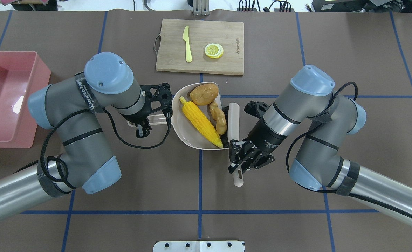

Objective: Sweep and dump trash into bin
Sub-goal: 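Press the brush on the dustpan edge while the left gripper tilts the dustpan up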

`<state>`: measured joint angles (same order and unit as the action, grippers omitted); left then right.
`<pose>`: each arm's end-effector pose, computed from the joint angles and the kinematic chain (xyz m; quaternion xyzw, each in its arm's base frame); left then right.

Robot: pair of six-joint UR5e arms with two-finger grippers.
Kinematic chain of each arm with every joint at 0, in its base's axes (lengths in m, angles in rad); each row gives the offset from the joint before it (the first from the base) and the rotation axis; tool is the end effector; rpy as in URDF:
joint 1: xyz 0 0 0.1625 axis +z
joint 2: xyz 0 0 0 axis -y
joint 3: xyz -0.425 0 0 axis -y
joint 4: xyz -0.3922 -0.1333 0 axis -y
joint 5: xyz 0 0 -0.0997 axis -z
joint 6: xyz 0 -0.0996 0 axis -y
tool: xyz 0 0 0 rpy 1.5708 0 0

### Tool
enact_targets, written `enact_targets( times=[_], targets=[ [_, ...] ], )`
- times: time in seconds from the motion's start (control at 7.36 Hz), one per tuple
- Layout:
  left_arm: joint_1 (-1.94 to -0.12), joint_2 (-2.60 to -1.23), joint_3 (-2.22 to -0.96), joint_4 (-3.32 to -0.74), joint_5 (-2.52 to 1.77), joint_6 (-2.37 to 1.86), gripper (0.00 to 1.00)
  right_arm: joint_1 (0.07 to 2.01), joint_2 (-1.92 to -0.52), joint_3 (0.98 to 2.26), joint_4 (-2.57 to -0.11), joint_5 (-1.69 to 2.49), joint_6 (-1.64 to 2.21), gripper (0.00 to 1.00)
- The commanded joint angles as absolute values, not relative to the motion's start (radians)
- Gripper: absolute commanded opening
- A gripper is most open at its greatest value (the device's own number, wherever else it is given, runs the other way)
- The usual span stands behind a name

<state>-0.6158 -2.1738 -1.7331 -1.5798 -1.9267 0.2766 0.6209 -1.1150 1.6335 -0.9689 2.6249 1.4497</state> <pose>0.4822 -0.4620 0.2379 0.2959 0.2782 0.5810 0.7054 -0.4734 -0.3960 0.2814 -0.2306 -0.5825 -0.0779 0.7755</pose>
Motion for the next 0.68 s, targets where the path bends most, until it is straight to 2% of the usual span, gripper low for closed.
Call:
enact_targets(
  times=[0.0, 0.54],
  targets=[
    [-0.632, -2.166, -1.733, -1.626, -1.927, 0.255, 0.00, 0.641, -1.120, 1.646, -0.977, 2.638, 1.450, 0.00],
    [-0.632, -2.100, -1.784, -1.675, -1.928, 0.245, 0.00, 0.661, -1.160, 1.709, -1.012, 2.638, 1.450, 0.00]
  ],
)
